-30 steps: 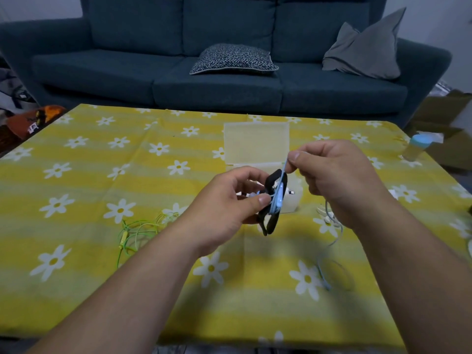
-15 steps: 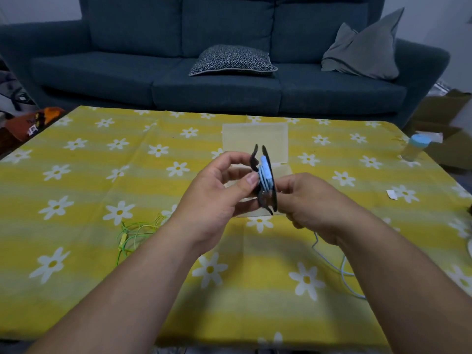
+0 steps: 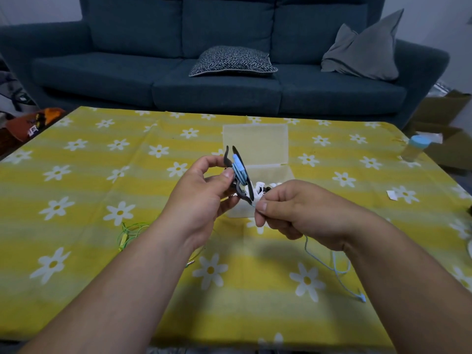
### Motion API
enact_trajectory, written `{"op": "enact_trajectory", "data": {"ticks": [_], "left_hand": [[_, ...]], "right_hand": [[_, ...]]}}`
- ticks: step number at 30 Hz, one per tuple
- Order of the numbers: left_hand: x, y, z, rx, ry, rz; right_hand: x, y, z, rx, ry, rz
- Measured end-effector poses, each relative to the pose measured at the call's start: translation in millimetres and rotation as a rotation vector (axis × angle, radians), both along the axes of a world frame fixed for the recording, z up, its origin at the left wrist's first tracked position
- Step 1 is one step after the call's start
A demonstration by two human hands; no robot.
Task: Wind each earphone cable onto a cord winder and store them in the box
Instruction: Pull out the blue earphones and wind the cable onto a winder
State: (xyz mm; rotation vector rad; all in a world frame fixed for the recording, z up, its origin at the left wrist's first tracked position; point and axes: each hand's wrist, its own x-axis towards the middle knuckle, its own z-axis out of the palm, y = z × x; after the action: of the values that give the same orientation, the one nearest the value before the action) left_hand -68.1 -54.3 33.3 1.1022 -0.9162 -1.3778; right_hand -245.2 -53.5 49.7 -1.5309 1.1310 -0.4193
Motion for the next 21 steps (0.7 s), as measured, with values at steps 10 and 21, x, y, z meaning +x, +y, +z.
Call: {"op": "enact_trajectory", "data": {"ticks": [10, 21], "left_hand": [[6.1, -3.0, 5.1, 0.17, 0.119, 0.041], [6.7, -2.6, 6.5, 0.164, 0.009, -0.008]], "right_hand": [[2.6, 3.8, 10.7, -0.006, 0.041, 0.03], [0.9, 3.3, 13.9, -0.032, -0.037, -0.04]]}}
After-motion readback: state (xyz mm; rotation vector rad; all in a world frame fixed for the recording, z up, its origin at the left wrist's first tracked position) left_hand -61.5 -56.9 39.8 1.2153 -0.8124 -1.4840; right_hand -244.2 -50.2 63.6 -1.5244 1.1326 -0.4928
